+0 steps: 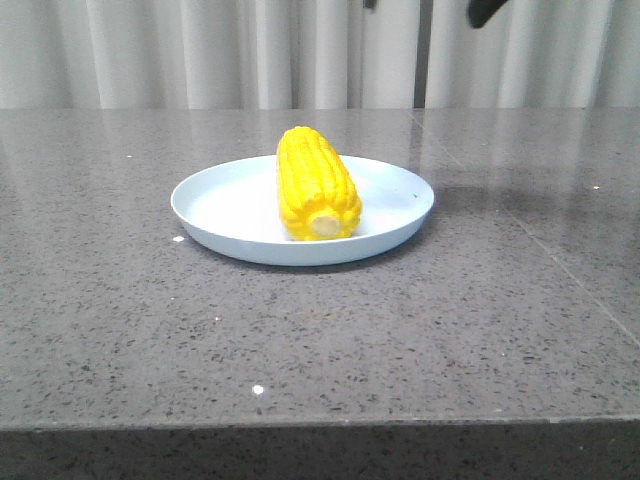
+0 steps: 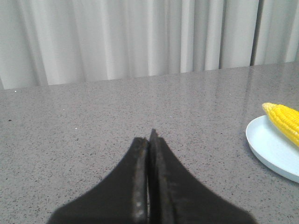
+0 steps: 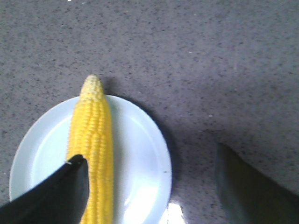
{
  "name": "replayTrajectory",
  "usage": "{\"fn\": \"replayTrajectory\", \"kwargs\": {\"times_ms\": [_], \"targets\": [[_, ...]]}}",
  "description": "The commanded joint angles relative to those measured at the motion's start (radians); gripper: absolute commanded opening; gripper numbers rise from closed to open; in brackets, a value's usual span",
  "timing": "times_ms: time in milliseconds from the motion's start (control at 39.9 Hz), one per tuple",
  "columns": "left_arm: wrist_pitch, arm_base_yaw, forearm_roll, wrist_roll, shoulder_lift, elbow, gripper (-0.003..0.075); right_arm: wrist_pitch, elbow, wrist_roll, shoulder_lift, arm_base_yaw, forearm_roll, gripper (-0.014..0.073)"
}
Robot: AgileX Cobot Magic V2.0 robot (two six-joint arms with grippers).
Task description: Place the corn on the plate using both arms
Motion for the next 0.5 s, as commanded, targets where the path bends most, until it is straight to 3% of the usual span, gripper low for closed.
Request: {"fn": "replayTrajectory", "kwargs": {"times_ms": [0,250,351,476], "targets": [[-0.084,0.0,0.005,-0.001,0.009,-0.026,-0.002,0.004,-0.028,-0.058,-0.071,-0.042,-0.022,0.0465],[-0.084,0.0,0.005,-0.001,0.009,-0.026,-0.002,0.087,-0.02,-0.083,-0.131,-0.157,-0.022,-0.0032],[-0.084,0.0,0.005,-0.001,0.009,-0.026,-0.002,0.127,-0.019,-0.101,-0.155,-0.211,-0.022,-0.0125],[-0.084,0.0,0.005,-0.001,0.009,-0.026,-0.002,0.124,0.023,-0.149,-0.206,-0.276,-0.02,-0.0117]]}}
